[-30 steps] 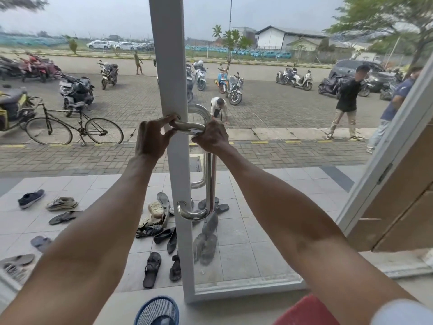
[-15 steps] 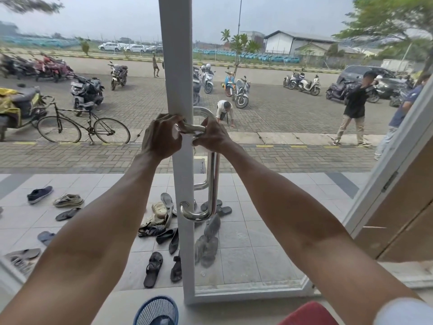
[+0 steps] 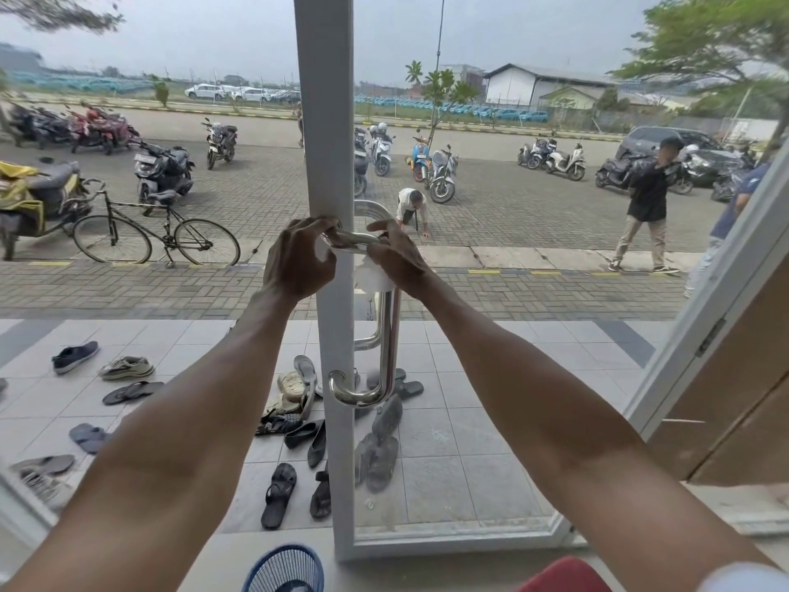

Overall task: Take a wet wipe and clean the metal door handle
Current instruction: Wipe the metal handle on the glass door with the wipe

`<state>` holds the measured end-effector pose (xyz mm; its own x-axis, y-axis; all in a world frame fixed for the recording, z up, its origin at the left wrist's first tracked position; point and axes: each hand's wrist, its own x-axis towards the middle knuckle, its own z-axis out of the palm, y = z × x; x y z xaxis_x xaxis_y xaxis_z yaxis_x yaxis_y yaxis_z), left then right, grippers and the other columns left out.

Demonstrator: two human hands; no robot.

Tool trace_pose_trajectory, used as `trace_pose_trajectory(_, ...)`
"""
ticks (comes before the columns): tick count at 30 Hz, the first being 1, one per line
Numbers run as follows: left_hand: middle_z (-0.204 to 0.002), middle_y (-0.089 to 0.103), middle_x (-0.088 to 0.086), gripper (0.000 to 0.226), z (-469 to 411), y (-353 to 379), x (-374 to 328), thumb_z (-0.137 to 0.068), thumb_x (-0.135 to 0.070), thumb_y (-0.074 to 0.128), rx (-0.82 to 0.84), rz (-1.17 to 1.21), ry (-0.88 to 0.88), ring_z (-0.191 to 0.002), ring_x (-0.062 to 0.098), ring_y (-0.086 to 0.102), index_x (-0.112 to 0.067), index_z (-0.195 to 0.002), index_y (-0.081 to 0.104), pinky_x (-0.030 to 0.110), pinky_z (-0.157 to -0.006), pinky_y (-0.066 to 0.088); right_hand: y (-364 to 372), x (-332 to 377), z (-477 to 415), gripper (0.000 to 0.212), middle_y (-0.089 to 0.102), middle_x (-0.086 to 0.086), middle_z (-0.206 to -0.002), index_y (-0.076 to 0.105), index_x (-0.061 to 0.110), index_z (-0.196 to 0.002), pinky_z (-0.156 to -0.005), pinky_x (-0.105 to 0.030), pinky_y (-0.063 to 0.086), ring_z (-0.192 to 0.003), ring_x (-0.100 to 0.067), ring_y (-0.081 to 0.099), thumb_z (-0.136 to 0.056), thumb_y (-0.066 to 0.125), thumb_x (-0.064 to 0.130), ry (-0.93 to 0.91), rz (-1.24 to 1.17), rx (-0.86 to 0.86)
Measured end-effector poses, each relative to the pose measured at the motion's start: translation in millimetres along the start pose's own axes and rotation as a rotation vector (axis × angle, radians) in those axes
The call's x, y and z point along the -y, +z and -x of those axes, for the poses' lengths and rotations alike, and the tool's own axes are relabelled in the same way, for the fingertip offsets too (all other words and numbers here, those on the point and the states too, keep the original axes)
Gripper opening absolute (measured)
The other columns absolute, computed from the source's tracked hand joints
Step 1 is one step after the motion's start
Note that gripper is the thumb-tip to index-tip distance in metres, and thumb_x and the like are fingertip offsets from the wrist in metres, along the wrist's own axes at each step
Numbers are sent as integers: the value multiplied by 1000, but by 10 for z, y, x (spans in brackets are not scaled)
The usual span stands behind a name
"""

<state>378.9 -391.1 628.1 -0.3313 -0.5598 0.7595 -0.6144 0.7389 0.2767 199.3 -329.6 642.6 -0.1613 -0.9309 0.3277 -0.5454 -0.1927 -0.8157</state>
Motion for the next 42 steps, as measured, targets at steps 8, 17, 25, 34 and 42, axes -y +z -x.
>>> trace_pose_trajectory(8, -127, 67, -2, 49, -2, -25, 0, -75, -14, 61, 17, 6, 9, -110, 27, 60, -18, -123, 65, 35, -91, 52, -19, 34, -56, 37, 59, -7, -102, 48, 15, -115, -78, -36, 47, -94, -23, 57, -81, 45, 3, 50, -162, -128)
trace_pose_trajectory(17, -128, 66, -4, 50, 5, -26, -1, -74, -15, 60, 32, 15, 1, -112, 24, 60, -21, -124, 64, 34, -94, 50, -111, -3, -41, 23, 68, -12, -97, 54, 18, -95, -51, -23, 47, -76, -21, 64, -83, 73, 19, 104, -414, -194)
trace_pose_trajectory(25, -126, 67, -1, 50, 38, -86, -56, -74, -14, 63, 11, 45, 8, -114, 24, 60, -19, -124, 64, 37, -93, 52, -34, -101, -48, 31, 66, 2, -65, 65, 15, -69, -54, -25, 47, -56, -11, 57, -69, 90, 34, 54, -348, -303)
trace_pose_trajectory(34, -122, 69, -2, 36, 22, -93, -156, -91, -20, 54, -19, 94, 46, -112, 19, 61, -20, -124, 67, 33, -89, 52, 114, -74, 12, 40, 68, -5, -71, 75, 8, -78, -66, -34, 48, -68, -19, 62, -81, 71, 48, 8, -285, -267)
trace_pose_trajectory(42, -119, 71, -4, 26, -48, -47, -290, -89, -30, 64, 18, 97, 129, -104, 15, 65, -20, -111, 73, 30, -87, 54, 106, -21, 87, 37, 73, -9, -101, 74, 20, -104, -81, -38, 53, -98, -25, 67, -75, 54, 32, 17, -253, -258)
